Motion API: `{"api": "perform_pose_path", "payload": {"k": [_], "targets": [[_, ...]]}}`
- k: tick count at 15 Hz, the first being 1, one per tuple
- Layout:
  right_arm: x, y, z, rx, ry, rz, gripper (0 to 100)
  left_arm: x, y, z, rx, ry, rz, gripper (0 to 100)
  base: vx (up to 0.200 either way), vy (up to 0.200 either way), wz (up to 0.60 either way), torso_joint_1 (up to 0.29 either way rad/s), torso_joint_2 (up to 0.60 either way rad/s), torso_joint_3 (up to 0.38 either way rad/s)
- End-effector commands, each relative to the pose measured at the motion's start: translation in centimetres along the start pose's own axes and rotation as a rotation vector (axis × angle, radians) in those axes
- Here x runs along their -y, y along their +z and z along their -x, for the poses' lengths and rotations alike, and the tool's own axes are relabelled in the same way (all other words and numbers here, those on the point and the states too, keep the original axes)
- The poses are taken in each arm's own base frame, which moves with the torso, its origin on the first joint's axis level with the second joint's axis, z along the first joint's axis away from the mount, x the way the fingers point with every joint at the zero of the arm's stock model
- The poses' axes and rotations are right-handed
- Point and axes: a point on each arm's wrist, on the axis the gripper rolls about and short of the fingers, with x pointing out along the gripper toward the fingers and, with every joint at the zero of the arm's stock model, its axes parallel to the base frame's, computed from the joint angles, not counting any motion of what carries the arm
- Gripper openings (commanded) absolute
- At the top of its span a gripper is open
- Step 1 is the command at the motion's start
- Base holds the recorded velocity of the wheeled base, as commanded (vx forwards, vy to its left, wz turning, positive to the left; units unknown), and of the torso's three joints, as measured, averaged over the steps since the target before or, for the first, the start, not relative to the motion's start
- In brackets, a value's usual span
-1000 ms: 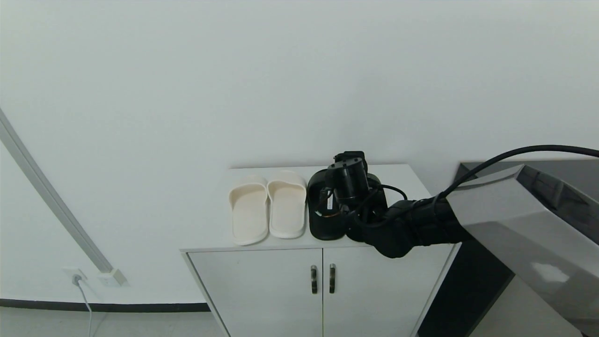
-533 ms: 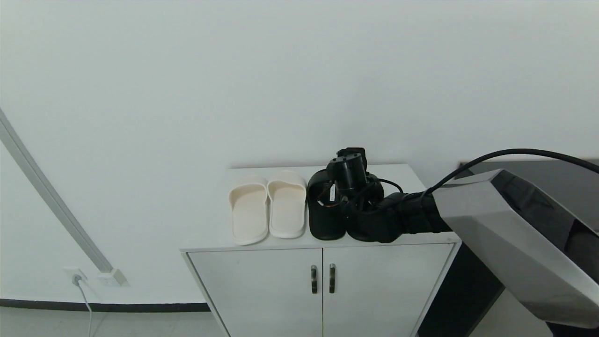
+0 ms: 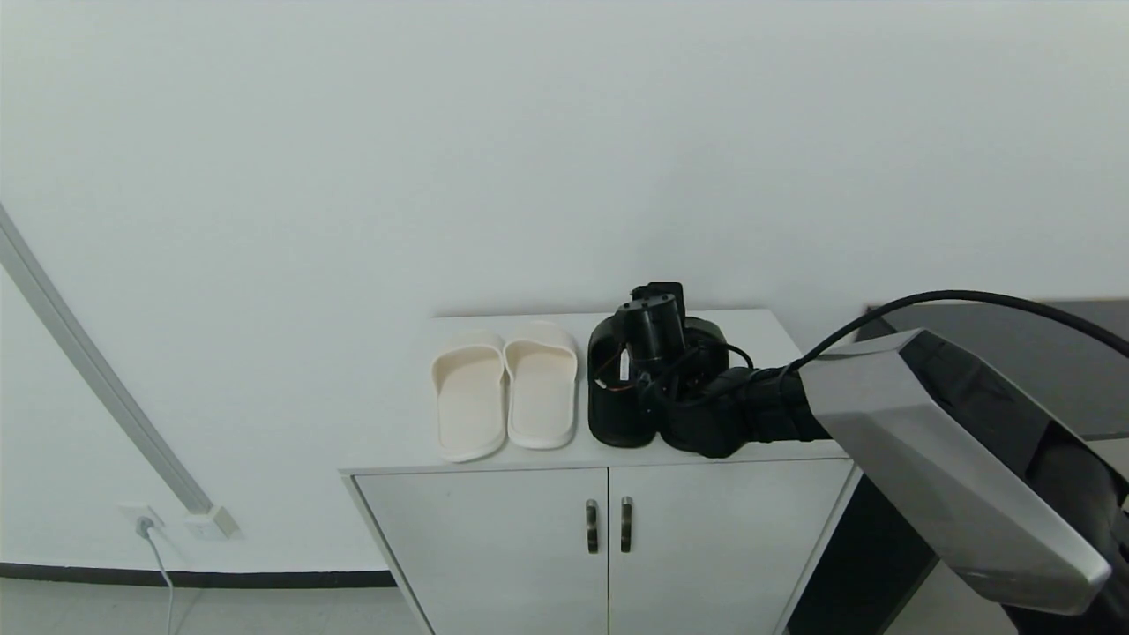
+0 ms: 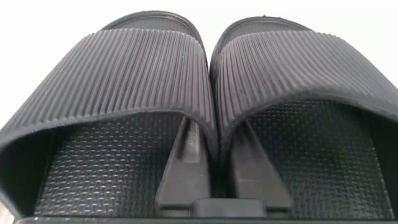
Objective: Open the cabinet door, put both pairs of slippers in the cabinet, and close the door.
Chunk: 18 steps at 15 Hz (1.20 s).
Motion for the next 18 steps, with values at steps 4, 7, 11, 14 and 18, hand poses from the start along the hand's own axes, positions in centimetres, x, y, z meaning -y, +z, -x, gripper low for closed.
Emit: {"api": "perform_pose_path", "payload": {"k": [4,7,11,14,18], "targets": [[0.9,3.0,2.9,0.028,0.000,-0.017,0,0.0,0.0,0.0,0.000,0.001,0.000,0,0.000,0.000,0.00,0.000,0.00,0.000],[2.7,3.7,6.8,0.001,0.037,0.010,0,0.0,0.0,0.0,-0.001,0.001,0.000,0,0.000,0.000,0.00,0.000,0.00,0.000],[7.8,3.1,13.3,-0.016,0.318,0.089,0,0.0,0.0,0.0,-0.001,0.001,0.000,0,0.000,0.000,0.00,0.000,0.00,0.000],[11.2,2.0,16.8,0.014,0.521,0.124,0,0.0,0.0,0.0,-0.001,0.001,0.000,0,0.000,0.000,0.00,0.000,0.00,0.000],[14.7,1.6,21.0,0.004,0.829,0.135,0,0.0,0.0,0.0,0.002,0.002,0.000,0,0.000,0.000,0.00,0.000,0.00,0.000]]}}
